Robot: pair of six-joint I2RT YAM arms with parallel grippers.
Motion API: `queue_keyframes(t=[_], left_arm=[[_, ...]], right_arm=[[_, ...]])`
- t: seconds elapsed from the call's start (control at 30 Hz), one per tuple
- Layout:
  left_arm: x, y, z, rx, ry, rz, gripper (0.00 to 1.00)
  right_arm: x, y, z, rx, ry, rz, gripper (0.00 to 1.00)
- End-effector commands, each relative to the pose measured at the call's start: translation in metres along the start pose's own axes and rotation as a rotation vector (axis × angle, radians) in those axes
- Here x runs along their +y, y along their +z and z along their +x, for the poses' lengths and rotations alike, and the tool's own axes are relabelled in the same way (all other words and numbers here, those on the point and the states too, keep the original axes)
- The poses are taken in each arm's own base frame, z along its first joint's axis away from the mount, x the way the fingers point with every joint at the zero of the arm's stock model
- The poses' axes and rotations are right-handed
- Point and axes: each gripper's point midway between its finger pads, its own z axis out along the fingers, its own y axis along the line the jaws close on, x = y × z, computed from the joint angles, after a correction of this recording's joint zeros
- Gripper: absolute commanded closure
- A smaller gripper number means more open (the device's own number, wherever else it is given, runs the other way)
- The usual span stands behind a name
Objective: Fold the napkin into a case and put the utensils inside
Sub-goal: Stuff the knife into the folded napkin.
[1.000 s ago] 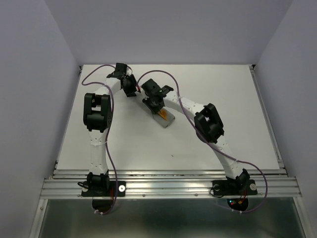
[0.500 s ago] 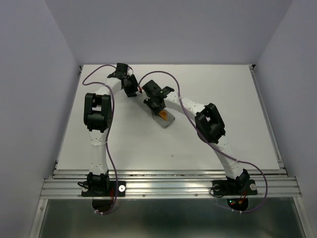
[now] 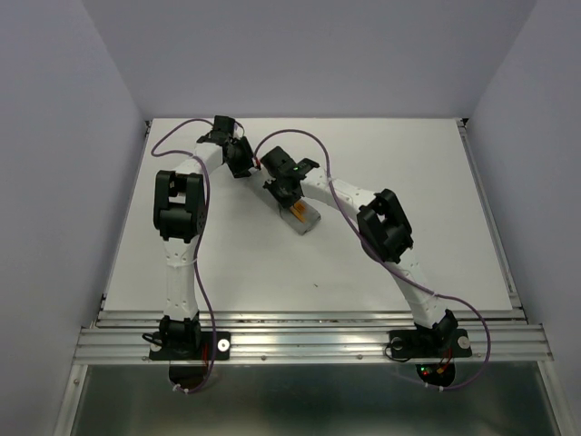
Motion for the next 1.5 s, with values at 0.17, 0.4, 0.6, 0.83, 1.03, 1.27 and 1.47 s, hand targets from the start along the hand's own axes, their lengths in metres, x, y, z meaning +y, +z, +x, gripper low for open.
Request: queue_keyframes(t=[0.17, 0.4, 0.6, 0.83, 1.03, 1.27, 1.47], left_arm=[[0.016, 0.001, 0.040, 0.109, -0.007, -0.081, 0.46], [0.017, 0.003, 0.042, 0.115, -0.007, -0.081, 0.46], [0.017, 0.006, 0.046, 0.121, -0.006, -0.081, 0.46], [0.018, 0.007, 0.048, 0.127, -0.007, -0.082, 0.46], [0.018, 0.008, 0.050, 0.130, -0.005, -0.083, 0.46], [0.020, 0.009, 0.052, 0.133, -0.006, -0.083, 0.46], [0.020, 0.009, 0.052, 0.132, -0.005, -0.082, 0.46]], right_arm=[[-0.003, -0.032, -0.043, -0.136, 0.066, -0.009, 0.91], [-0.001, -0.031, -0.051, -0.154, 0.067, -0.022, 0.91], [0.001, -0.028, -0.056, -0.163, 0.099, -0.025, 0.91], [0.003, -0.020, -0.055, -0.160, 0.108, -0.032, 0.91], [0.004, -0.016, -0.055, -0.163, 0.114, -0.032, 0.90], [0.005, -0.010, -0.052, -0.159, 0.118, -0.031, 0.80], [0.006, -0.008, -0.050, -0.156, 0.126, -0.032, 0.73]])
